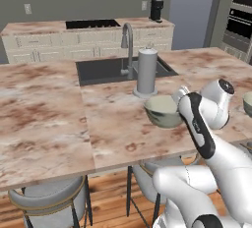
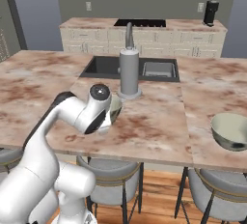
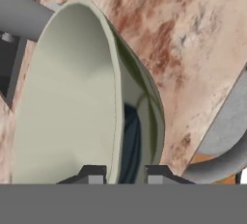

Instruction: Pick up the bowls from the cabinet and place each bowl in front of a stool on the dining counter.

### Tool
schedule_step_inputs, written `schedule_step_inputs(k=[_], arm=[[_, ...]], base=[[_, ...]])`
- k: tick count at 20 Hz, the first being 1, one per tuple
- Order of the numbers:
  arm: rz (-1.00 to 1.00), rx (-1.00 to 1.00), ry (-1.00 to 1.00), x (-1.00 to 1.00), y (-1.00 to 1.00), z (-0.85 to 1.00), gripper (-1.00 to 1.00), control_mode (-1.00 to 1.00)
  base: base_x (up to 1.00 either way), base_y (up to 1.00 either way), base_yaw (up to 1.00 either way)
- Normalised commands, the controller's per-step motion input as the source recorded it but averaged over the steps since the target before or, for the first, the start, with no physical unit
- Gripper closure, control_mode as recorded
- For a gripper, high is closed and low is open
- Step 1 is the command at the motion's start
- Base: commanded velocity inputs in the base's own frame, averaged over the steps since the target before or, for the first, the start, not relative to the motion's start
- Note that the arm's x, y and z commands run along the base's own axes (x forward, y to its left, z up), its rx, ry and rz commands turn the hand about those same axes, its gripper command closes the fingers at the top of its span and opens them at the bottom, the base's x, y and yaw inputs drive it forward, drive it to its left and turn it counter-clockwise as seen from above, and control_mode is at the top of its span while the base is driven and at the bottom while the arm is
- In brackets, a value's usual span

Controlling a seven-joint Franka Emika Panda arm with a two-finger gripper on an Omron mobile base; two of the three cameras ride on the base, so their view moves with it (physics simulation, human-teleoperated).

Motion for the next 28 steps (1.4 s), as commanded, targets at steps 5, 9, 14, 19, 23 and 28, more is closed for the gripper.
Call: schedule_step_inputs(k=[5, 9, 14, 19, 23, 28], arm=[[0.0, 0.0, 0.0, 0.31, 0.0, -0.85, 1.0, -1.0], [0.0, 0.0, 0.0, 0.43, 0.0, -0.55, 1.0, -1.0], [0.0, 0.0, 0.0, 0.24, 0.0, -0.07, 1.0, -1.0], [0.0, 0.0, 0.0, 0.0, 0.0, 0.0, 1.0, -1.0], [-0.01, 0.0, 0.0, 0.1, 0.0, 0.0, 1.0, -1.0], [0.0, 0.0, 0.0, 0.0, 0.0, 0.0, 1.0, -1.0]], base=[[0.0, 0.0, 0.0], [0.0, 0.0, 0.0], [0.0, 0.0, 0.0], [0.0, 0.0, 0.0], [0.0, 0.0, 0.0], [0.0, 0.0, 0.0]])
